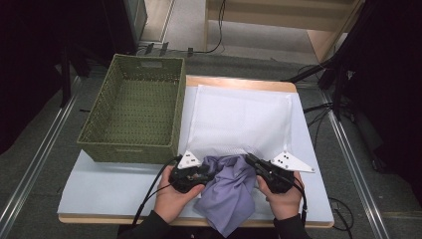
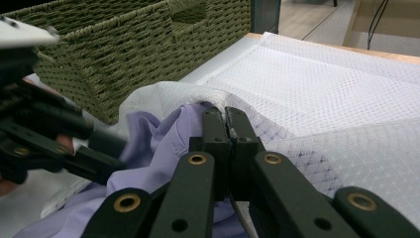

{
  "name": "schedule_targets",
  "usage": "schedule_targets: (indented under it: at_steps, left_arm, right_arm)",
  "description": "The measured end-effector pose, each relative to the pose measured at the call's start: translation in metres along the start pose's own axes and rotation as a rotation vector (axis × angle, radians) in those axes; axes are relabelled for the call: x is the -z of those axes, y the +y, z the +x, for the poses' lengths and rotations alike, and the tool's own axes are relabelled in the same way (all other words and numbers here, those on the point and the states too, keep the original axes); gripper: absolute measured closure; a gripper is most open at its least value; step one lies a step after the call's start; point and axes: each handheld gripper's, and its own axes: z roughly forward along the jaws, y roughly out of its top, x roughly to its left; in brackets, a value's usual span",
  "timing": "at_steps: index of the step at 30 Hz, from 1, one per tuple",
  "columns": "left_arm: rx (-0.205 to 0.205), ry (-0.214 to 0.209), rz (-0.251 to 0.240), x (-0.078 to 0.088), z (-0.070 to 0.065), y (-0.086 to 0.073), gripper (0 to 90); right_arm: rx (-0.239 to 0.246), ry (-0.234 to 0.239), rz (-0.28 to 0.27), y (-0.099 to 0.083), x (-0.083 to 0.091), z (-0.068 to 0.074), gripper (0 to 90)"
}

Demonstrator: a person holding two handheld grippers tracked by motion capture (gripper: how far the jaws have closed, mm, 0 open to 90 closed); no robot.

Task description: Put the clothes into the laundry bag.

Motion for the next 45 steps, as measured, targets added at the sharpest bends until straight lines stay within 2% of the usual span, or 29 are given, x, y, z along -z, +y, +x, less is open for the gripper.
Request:
schedule_targets:
  at_steps: [1,2,3,4,10,12,14,15,18,21,24,25,26,27,28,30,33,34,35,37,42,44,45]
  left_arm:
    - [-0.011,-0.029,0.038,-0.005,-0.002,0.002,82.4]
    - [-0.011,-0.029,0.038,-0.005,-0.002,0.002,85.6]
    - [-0.025,-0.052,0.07,-0.013,-0.006,0.004,85.6]
    - [-0.027,-0.06,0.073,-0.018,-0.008,0.006,90.0]
    - [-0.023,-0.073,0.069,-0.03,-0.012,0.015,89.1]
    - [0.0,-0.078,0.064,-0.031,-0.014,0.017,76.2]
    - [-0.025,-0.086,0.049,-0.024,-0.016,0.017,65.7]
    - [-0.025,-0.086,0.049,-0.024,-0.016,0.017,60.8]
    - [-0.049,-0.101,0.0,-0.003,-0.015,0.018,58.2]
    - [-0.059,-0.033,-0.051,0.021,-0.005,0.019,57.1]
    - [0.0,0.006,-0.087,0.03,0.006,0.016,51.7]
    - [0.022,0.021,-0.06,0.024,0.009,0.013,44.1]
    - [0.023,0.024,-0.03,0.019,0.008,0.012,40.3]
    - [0.023,0.024,-0.03,0.019,0.008,0.012,38.0]
    - [0.015,0.008,0.023,0.008,0.006,0.011,38.1]
    - [0.023,0.003,0.047,-0.002,0.006,0.01,43.3]
    - [0.022,0.016,0.068,-0.009,0.005,0.011,68.4]
    - [0.023,0.001,0.077,-0.012,0.005,0.013,68.4]
    - [0.001,-0.017,0.091,-0.017,0.002,0.016,79.5]
    - [-0.022,-0.042,0.107,-0.022,-0.005,0.021,85.9]
    - [-0.048,-0.076,0.1,-0.037,-0.017,0.033,89.0]
    - [-0.066,-0.071,0.106,-0.047,-0.025,0.042,89.2]
    - [-0.066,-0.071,0.106,-0.047,-0.025,0.042,89.2]
  right_arm:
    - [0.002,0.0,0.0,0.0,0.0,0.0,89.8]
    - [0.002,0.0,0.0,0.0,0.0,0.0,89.8]
    - [0.003,0.001,0.001,0.0,0.0,0.0,89.9]
    - [-0.001,0.001,0.001,0.0,0.0,0.0,89.8]
    - [0.001,0.001,-0.001,0.0,0.0,0.0,89.9]
    - [0.002,0.0,0.001,0.0,0.0,0.0,89.9]
    - [0.002,0.0,0.002,0.0,0.001,-0.001,89.8]
    - [0.002,0.0,0.002,0.0,0.001,-0.001,89.8]
    - [-0.002,-0.004,0.0,-0.001,0.002,-0.003,89.8]
    - [-0.002,-0.003,0.002,-0.001,0.003,-0.003,89.9]
    - [-0.004,-0.005,0.004,-0.001,0.003,-0.003,89.9]
    - [-0.003,-0.004,0.005,-0.001,0.002,-0.003,89.9]
    - [-0.004,-0.004,0.006,-0.001,0.002,-0.002,89.9]
    - [0.0,-0.005,0.005,-0.001,0.002,-0.002,89.8]
    - [0.0,-0.005,0.006,-0.001,0.002,-0.002,89.9]
    - [0.0,-0.005,0.006,-0.001,0.002,-0.002,89.9]
    - [-0.003,-0.003,0.006,-0.001,0.002,-0.002,89.9]
    - [-0.001,-0.003,0.006,-0.001,0.002,-0.002,89.8]
    - [-0.002,-0.001,0.005,-0.001,0.002,-0.002,89.9]
    - [-0.001,-0.001,0.005,-0.001,0.002,-0.002,89.9]
    - [-0.004,-0.003,0.003,0.0,0.003,-0.001,89.8]
    - [-0.001,-0.002,-0.002,0.0,0.003,0.0,89.9]
    - [-0.001,-0.002,-0.002,0.0,0.003,0.0,89.9]
